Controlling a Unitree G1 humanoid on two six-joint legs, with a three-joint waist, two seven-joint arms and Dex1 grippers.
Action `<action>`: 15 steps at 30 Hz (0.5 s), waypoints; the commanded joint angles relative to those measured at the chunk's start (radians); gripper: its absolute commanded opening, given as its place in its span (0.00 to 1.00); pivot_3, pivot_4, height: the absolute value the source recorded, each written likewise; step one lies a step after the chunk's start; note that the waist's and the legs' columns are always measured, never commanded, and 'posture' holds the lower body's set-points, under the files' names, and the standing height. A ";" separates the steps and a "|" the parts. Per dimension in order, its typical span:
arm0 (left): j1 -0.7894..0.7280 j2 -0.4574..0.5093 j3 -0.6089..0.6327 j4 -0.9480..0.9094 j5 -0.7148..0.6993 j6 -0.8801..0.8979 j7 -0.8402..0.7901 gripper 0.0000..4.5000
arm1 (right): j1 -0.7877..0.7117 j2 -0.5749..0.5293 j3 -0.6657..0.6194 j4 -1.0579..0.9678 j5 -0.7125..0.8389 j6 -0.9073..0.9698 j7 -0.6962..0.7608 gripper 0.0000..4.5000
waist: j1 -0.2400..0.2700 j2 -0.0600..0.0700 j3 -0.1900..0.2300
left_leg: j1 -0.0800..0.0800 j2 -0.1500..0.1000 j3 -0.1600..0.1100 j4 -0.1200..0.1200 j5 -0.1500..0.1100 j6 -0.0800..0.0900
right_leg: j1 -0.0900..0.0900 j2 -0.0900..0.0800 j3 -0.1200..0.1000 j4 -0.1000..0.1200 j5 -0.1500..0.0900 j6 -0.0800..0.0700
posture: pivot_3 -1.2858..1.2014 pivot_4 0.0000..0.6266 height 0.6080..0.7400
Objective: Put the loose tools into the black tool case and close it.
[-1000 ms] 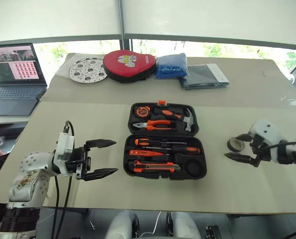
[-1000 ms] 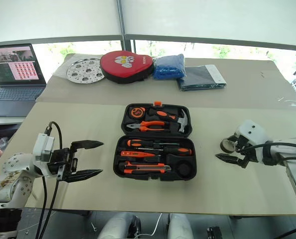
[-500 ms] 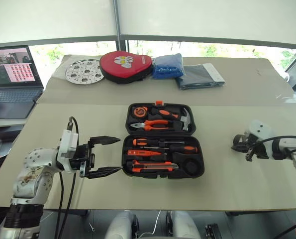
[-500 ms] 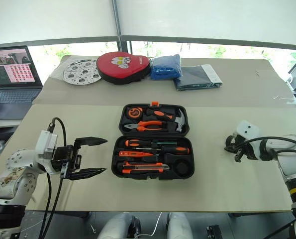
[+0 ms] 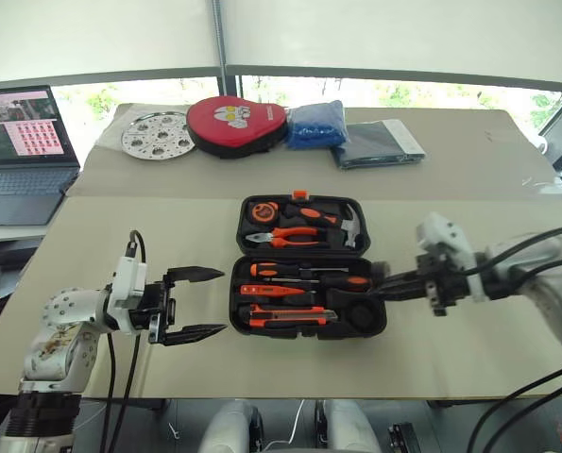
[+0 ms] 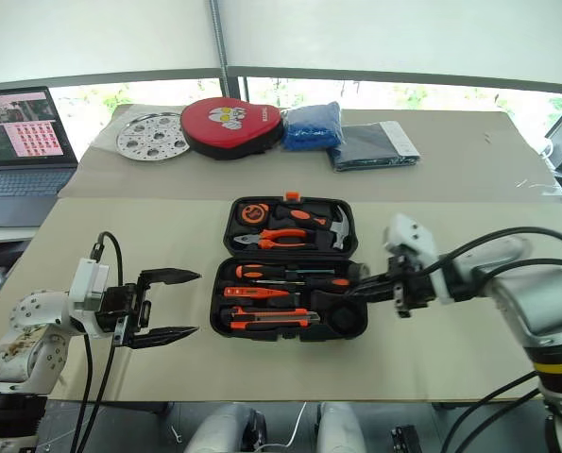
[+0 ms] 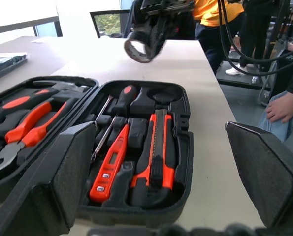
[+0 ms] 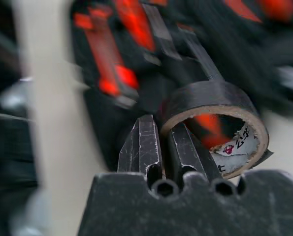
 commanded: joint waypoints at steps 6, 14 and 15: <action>0.010 0.012 0.003 -0.047 -0.005 -0.001 0.011 1.00 | -0.011 -0.047 0.155 -0.079 -0.074 0.095 -0.082 0.00 | 0.011 0.000 0.000 | -0.008 -0.002 0.000 0.002 0.000 0.001 | -0.006 -0.003 -0.002 0.000 0.000 0.000 | 0.52 0.24 1.00; 0.009 0.012 0.002 -0.068 -0.005 0.007 0.028 1.00 | -0.029 -0.106 0.247 -0.097 -0.110 0.180 -0.092 0.00 | 0.012 0.000 0.000 | -0.010 -0.001 0.000 0.004 0.000 0.000 | -0.007 0.002 -0.002 0.001 0.000 0.000 | 0.52 0.24 1.00; 0.009 0.012 0.004 -0.066 -0.005 0.005 0.029 1.00 | -0.040 -0.102 0.253 -0.100 -0.103 0.216 -0.104 0.00 | 0.014 -0.001 0.000 | -0.010 -0.001 0.000 0.005 0.000 0.000 | -0.007 0.002 -0.003 0.000 0.000 0.000 | 0.52 0.24 1.00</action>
